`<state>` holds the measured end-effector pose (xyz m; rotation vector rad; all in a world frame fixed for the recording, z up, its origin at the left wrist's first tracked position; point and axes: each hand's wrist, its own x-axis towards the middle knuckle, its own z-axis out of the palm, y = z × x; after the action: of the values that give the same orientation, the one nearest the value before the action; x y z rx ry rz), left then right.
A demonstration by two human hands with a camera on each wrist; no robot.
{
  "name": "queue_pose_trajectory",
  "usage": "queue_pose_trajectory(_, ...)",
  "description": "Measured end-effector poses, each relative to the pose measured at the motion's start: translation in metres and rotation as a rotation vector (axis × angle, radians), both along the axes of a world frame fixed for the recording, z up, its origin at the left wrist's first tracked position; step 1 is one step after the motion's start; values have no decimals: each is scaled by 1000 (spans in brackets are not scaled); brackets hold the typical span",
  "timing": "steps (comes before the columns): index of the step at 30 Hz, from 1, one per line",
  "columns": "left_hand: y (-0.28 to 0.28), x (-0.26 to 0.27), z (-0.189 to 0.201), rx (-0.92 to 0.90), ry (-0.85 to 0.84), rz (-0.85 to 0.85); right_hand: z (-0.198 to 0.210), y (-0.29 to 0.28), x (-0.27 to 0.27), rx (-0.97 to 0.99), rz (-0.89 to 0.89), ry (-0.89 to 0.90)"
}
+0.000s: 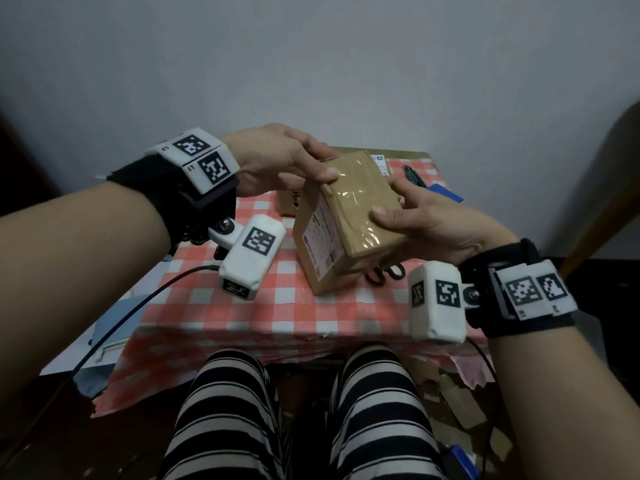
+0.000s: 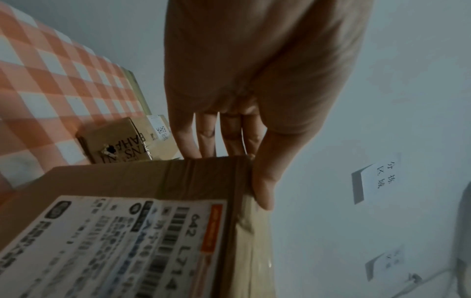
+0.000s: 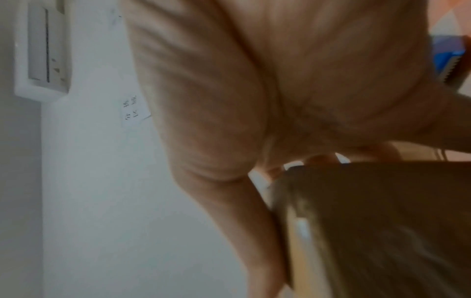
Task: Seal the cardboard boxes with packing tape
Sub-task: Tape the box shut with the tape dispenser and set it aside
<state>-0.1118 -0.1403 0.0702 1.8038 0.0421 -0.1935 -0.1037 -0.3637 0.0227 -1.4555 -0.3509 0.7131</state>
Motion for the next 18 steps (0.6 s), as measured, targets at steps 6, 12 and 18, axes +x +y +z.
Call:
queue_pose_trajectory(6, -4, -4, 5, 76, 60, -128, 7, -4, -6, 13, 52, 26)
queue_pose_trajectory(12, -3, -9, 12, 78, 93, -249, 7, -12, -5, 13, 56, 15)
queue_pose_trajectory(18, 0, -12, 10, 105, 182, -257, 5, -20, 0, -32, 68, -50)
